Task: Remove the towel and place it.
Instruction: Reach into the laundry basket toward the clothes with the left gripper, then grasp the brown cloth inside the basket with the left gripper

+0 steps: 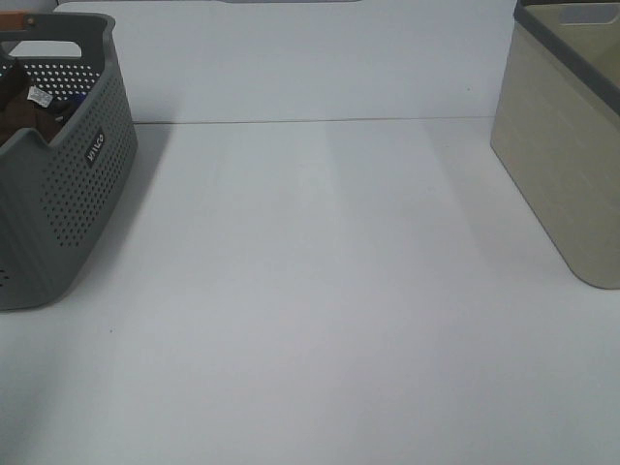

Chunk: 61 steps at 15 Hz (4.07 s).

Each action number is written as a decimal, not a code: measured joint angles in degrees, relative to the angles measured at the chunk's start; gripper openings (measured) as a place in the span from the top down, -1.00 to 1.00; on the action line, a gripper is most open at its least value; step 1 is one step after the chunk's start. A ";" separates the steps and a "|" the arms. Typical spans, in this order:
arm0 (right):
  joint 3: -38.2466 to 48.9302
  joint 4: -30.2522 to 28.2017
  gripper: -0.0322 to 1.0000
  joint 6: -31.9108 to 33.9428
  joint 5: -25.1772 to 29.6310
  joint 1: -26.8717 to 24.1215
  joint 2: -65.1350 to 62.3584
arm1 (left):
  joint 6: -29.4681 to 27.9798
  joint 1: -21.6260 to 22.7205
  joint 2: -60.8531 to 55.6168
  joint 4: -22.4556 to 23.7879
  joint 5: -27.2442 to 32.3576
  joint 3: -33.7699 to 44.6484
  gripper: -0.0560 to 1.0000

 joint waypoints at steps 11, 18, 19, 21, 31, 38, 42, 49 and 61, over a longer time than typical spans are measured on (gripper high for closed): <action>0.00 0.00 -0.58 0.00 0.00 0.00 0.00 | -0.92 0.06 57.12 0.00 -2.81 -36.21 -0.30; 0.00 0.00 -0.58 0.00 0.00 0.00 0.00 | -2.75 1.09 81.76 4.41 5.16 -62.57 -0.30; 0.00 0.00 -0.58 0.00 0.00 0.00 0.00 | -3.15 1.72 84.51 4.53 5.96 -66.35 -0.30; 0.00 0.00 -0.58 0.00 0.00 0.00 0.00 | -3.44 2.23 89.55 5.79 6.42 -72.25 -0.30; 0.00 0.00 -0.58 0.00 0.00 0.00 0.00 | -5.61 2.41 103.88 14.78 0.17 -81.36 -0.26; 0.00 0.00 -0.58 0.00 0.00 0.00 0.00 | -6.93 3.61 106.46 14.84 -6.07 -81.42 -0.20; 0.00 0.00 -0.58 0.00 0.00 0.00 0.00 | -6.93 3.61 108.23 14.84 -6.19 -81.47 -0.08; 0.00 0.00 -0.58 0.00 0.00 0.00 0.00 | -4.30 3.61 108.63 15.58 -6.25 -81.47 0.85; 0.00 0.00 -0.58 0.00 0.00 0.00 0.00 | 3.27 0.63 93.79 10.26 -0.63 -81.47 0.89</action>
